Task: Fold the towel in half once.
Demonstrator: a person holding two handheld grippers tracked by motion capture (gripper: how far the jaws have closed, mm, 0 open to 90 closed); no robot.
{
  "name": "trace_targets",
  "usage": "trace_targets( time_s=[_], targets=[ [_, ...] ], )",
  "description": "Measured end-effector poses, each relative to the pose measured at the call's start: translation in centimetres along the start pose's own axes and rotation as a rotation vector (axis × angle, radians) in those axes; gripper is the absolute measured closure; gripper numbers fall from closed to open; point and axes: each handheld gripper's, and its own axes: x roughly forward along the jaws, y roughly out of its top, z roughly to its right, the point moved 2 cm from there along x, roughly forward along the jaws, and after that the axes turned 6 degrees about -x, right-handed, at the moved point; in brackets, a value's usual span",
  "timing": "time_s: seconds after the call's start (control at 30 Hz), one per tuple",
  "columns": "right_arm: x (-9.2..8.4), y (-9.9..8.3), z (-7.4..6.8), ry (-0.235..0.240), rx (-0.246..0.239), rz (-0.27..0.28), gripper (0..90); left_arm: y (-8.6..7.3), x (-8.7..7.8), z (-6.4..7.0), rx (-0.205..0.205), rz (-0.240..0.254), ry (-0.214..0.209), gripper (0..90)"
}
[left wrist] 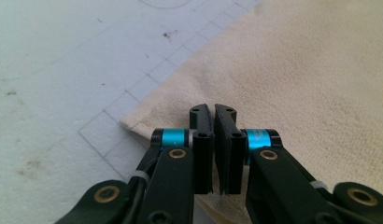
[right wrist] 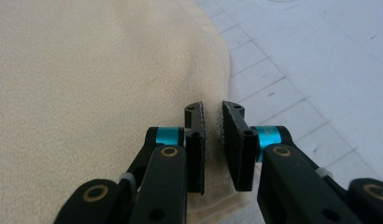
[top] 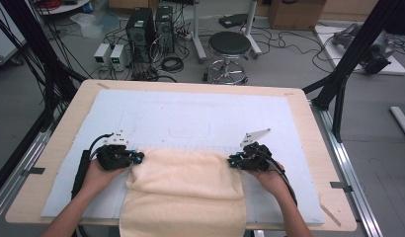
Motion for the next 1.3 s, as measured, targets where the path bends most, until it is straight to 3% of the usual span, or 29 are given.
trace_targets(
  time_s=[0.13,0.4,0.53,0.63,0.73,0.87,0.93,1.0,1.03,1.1,1.17,1.3],
  targets=[
    [-0.5,0.7,0.0,-0.014,-0.013,0.014,80.8,0.5,-0.5,0.1,-0.009,0.033,0.006,86.1],
    [-2.0,1.9,-0.1,-0.052,-0.04,0.056,81.7,1.6,-1.9,0.6,0.013,0.092,0.013,86.4],
    [-3.2,2.7,-0.6,-0.072,-0.059,0.096,81.7,2.2,-3.3,1.1,0.027,0.137,0.013,86.3],
    [-4.5,3.5,-1.5,-0.073,-0.094,0.126,81.8,2.3,-4.8,2.2,0.061,0.168,0.006,86.2],
    [-6.1,4.0,-3.0,-0.066,-0.141,0.152,81.7,1.7,-6.7,3.9,0.105,0.198,0.001,86.2],
    [-8.7,4.0,-6.6,-0.031,-0.201,0.19,81.7,0.1,-9.6,7.2,0.17,0.231,-0.027,86.2],
    [-10.3,3.7,-9.2,0.017,-0.238,0.215,81.0,-1.0,-11.6,9.5,0.206,0.238,-0.071,86.0],
    [-11.6,3.4,-11.9,0.098,-0.267,0.24,74.2,-1.7,-12.7,11.2,0.24,0.236,-0.113,83.1],
    [-12.1,3.2,-12.9,0.129,-0.272,0.247,70.8,-1.9,-13.2,11.9,0.255,0.233,-0.119,79.4],
    [-12.5,2.9,-13.9,0.139,-0.275,0.249,66.6,-2.0,-13.4,12.4,0.278,0.219,-0.115,75.0],
    [-12.0,2.9,-13.7,0.126,-0.269,0.236,64.4,-1.9,-12.7,12.2,0.275,0.205,-0.106,70.7],
    [-9.5,2.5,-11.4,0.097,-0.219,0.193,60.0,-2.0,-10.6,10.4,0.238,0.19,-0.088,63.8]
  ],
)
